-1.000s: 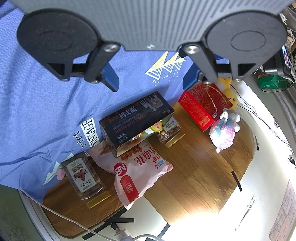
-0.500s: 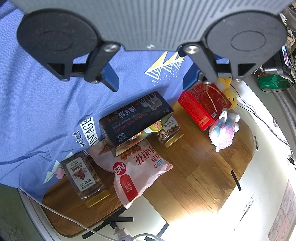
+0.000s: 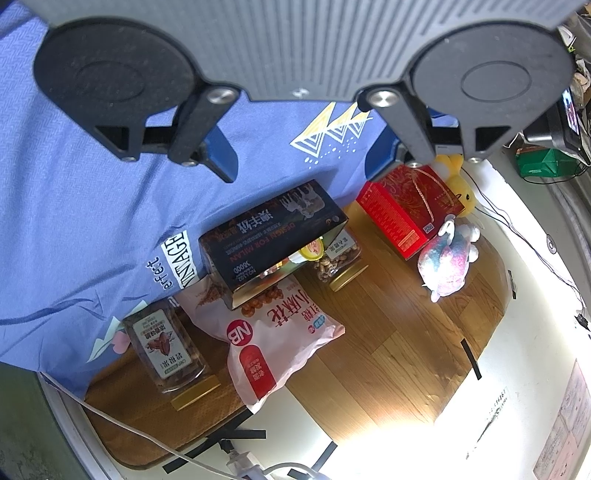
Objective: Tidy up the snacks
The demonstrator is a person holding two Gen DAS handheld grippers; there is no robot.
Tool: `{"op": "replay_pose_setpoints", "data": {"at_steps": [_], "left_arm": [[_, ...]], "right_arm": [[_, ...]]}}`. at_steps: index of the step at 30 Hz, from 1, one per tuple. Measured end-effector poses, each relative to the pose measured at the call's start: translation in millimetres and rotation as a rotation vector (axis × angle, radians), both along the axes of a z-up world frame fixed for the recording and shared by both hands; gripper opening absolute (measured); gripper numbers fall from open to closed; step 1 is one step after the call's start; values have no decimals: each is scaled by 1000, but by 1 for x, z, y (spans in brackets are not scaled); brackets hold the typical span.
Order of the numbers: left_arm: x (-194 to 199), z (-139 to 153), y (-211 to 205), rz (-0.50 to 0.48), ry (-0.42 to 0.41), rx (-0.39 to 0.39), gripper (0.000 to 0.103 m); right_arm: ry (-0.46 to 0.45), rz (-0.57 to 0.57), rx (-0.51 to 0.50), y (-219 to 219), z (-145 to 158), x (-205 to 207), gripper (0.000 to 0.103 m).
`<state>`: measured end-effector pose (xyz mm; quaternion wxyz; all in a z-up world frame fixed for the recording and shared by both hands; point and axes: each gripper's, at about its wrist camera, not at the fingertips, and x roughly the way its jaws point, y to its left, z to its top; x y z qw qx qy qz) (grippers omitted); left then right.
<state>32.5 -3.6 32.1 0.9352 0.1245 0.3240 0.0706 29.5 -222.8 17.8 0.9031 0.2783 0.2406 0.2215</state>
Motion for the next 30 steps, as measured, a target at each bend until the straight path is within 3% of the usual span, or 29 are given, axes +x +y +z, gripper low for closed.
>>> {"op": "replay_pose_setpoints", "data": {"at_steps": [30], "left_arm": [[0,0,-1,-11,4,7,103]], "right_arm": [[-7,-1,1,-1,0,-1,78]]}}
